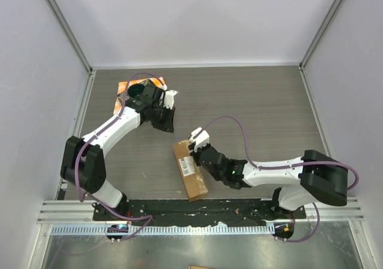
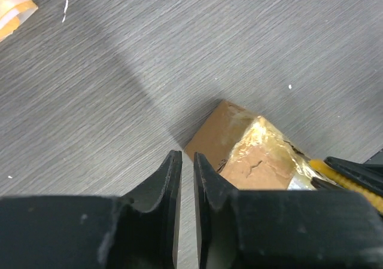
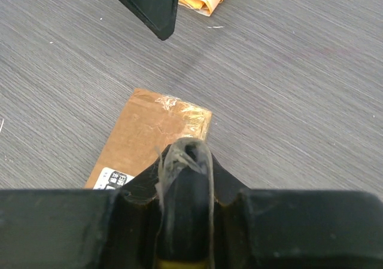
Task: Unpack the express box
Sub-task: Cut the express box at the center of the board.
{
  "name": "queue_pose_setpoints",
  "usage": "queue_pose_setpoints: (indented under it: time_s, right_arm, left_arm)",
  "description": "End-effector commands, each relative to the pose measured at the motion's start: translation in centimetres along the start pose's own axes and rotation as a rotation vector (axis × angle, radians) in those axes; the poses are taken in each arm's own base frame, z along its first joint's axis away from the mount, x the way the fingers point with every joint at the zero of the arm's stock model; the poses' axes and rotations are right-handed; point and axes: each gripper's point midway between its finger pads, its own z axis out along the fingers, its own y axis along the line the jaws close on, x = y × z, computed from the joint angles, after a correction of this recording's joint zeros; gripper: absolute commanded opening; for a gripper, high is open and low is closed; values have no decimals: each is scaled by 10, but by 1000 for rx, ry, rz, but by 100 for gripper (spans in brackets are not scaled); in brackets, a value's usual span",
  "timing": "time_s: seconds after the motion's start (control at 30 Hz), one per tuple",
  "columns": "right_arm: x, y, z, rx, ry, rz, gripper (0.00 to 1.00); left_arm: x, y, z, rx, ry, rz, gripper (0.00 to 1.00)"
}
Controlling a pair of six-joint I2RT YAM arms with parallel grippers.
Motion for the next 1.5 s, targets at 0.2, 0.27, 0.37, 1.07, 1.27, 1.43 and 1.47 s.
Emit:
queue_pose_setpoints:
  time_s: [0.2, 0.27, 0.37, 1.07, 1.27, 1.43, 1.47]
  right_arm:
    - [-18, 9, 26, -175, -33, 4, 1]
    - [-20, 11, 32, -201, -30, -15, 1]
    - [-26, 15, 35, -223, -37, -28, 1]
    - [-8, 10, 23, -223, -12, -25, 1]
    - [-1, 13, 22, -230, -2, -26, 1]
    - [-1, 15, 22, -231, -3, -27, 1]
    - [-2, 15, 22, -231, -6, -26, 1]
  left_arm:
    - [-21, -39, 1, 267, 5, 46, 38]
    - [-14, -36, 14, 281, 45, 36, 38]
    - [-5, -28, 27, 262, 86, 30, 34]
    - [1, -28, 2, 354, 103, 57, 48]
    - [4, -39, -14, 482, 103, 52, 50]
    - [28, -37, -9, 494, 159, 43, 47]
    - [32, -37, -8, 497, 167, 40, 46]
